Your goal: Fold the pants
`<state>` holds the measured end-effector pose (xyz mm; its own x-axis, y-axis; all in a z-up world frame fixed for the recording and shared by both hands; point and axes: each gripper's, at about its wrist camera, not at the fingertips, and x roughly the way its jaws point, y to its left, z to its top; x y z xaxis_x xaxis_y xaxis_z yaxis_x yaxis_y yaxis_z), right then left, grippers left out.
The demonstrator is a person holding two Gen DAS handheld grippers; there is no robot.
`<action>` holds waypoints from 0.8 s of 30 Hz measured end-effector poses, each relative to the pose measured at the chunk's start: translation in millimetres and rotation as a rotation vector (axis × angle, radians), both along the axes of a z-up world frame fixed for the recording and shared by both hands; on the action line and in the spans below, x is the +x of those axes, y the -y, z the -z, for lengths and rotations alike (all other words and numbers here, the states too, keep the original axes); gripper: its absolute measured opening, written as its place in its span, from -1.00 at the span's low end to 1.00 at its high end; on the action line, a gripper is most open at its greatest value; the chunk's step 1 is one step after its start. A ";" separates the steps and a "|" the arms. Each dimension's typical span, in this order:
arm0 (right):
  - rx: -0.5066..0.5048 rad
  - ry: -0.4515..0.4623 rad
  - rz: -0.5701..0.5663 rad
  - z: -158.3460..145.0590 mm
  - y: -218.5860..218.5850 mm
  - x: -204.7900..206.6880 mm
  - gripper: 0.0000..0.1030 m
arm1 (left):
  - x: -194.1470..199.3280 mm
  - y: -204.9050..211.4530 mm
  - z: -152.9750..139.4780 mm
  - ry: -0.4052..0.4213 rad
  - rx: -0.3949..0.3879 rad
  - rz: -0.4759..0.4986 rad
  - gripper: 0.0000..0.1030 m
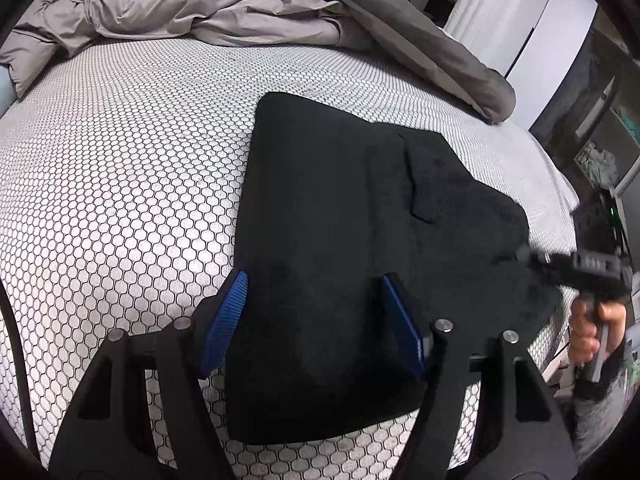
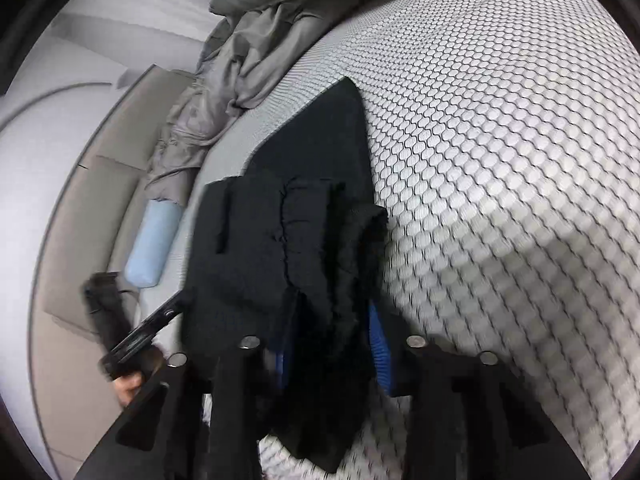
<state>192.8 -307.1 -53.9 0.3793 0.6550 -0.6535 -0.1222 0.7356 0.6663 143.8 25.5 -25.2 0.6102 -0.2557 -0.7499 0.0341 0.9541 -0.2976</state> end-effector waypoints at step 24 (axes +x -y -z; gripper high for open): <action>-0.533 0.365 -0.375 -16.3 -163.3 -24.5 -0.15 | -4.4 85.0 14.9 0.126 0.248 0.308 0.30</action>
